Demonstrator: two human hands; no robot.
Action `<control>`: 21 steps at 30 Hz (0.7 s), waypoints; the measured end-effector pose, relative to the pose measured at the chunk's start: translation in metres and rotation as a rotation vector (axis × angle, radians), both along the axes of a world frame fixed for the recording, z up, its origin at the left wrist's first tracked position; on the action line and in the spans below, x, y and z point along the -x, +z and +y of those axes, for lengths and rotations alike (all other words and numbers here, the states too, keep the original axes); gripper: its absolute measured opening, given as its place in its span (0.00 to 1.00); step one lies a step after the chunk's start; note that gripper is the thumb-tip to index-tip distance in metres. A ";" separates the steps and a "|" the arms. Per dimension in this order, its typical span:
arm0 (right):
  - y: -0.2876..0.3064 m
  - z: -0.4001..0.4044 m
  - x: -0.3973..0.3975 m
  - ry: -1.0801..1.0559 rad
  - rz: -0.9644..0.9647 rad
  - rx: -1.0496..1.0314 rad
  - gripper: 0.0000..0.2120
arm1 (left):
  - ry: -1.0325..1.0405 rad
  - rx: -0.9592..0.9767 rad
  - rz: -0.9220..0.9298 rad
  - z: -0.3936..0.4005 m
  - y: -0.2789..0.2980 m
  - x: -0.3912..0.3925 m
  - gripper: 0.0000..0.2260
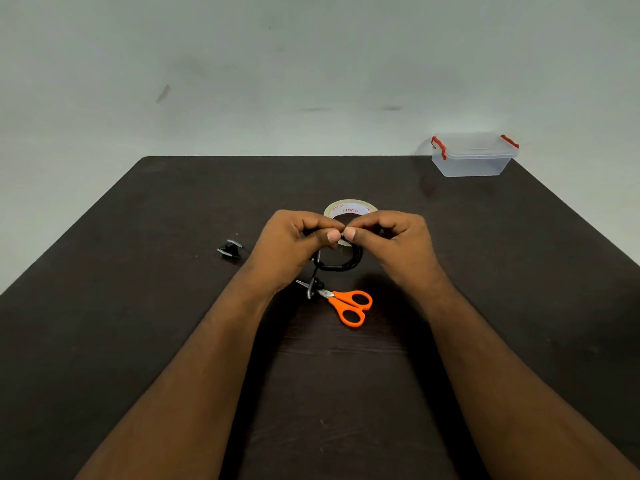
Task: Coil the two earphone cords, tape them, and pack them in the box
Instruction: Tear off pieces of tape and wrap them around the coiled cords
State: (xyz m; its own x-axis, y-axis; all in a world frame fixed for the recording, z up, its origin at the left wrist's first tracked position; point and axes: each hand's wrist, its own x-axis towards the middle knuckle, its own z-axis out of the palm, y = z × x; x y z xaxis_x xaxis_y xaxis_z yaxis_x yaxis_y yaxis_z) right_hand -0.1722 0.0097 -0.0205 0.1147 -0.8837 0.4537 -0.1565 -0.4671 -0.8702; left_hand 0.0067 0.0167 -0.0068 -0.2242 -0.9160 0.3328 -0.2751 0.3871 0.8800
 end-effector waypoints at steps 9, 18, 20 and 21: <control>0.004 0.002 -0.006 0.090 -0.263 -0.494 0.04 | 0.046 0.329 -0.277 0.003 -0.005 0.007 0.20; 0.010 0.003 -0.006 0.114 -0.521 -0.658 0.10 | 0.288 0.679 -0.529 -0.002 -0.015 0.015 0.17; 0.010 0.003 -0.006 0.094 -0.586 -0.675 0.14 | 0.320 0.696 -0.558 -0.002 -0.016 0.016 0.16; 0.011 0.004 -0.005 0.092 -0.605 -0.677 0.15 | 0.338 0.692 -0.570 -0.002 -0.016 0.017 0.16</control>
